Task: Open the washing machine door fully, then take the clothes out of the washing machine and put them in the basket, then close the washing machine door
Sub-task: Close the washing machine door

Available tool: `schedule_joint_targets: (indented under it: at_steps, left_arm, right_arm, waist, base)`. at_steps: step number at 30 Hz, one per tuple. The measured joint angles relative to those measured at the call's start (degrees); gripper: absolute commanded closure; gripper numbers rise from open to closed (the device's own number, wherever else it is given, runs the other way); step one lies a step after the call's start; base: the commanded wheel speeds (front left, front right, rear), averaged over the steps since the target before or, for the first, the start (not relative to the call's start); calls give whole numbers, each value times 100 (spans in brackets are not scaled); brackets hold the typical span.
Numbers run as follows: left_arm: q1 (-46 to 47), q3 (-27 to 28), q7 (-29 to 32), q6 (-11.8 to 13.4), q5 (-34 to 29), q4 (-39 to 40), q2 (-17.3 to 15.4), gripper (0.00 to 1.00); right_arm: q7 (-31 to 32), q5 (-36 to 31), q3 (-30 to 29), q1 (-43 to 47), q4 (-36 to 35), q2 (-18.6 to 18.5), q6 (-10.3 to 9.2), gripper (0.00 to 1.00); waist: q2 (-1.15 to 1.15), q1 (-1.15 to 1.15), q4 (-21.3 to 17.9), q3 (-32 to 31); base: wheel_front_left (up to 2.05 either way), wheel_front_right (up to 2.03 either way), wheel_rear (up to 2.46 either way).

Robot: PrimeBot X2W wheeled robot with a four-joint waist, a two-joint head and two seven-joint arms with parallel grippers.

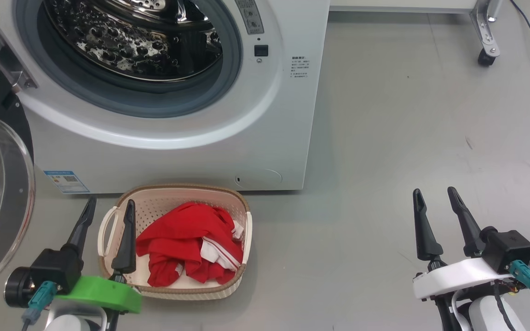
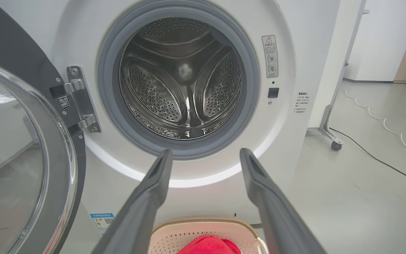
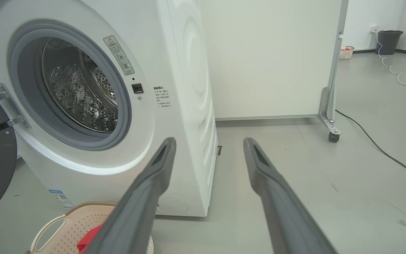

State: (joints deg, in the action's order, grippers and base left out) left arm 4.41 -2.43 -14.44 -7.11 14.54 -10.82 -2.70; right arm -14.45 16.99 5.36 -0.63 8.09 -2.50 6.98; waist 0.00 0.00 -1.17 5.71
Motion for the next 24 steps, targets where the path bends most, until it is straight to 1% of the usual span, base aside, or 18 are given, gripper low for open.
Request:
schedule_joint_targets:
  at_steps: [5, 12, 24]
  left_arm:
    - [-1, -9, 0, 0, -145, -3, 1, 0]
    - [-2, -7, 0, 0, -163, 1, 1, 0]
    - [-2, -3, 0, 0, -189, 26, 4, 0]
  right_arm:
    - [0, 0, 1, 0, 1, 1, 0, 0]
    - [0, 0, 2, 0, 1, 1, 0, 0]
    - [0, -1, 7, -1, 2, 1, 0, 0]
  waist:
    - [0, 0, 5, 14]
    - [0, 0, 13, 32]
    - [0, 0, 27, 88]
  base:
    - [-139, 139, 0]
    - [-117, 117, 0]
    - [-78, 78, 0]
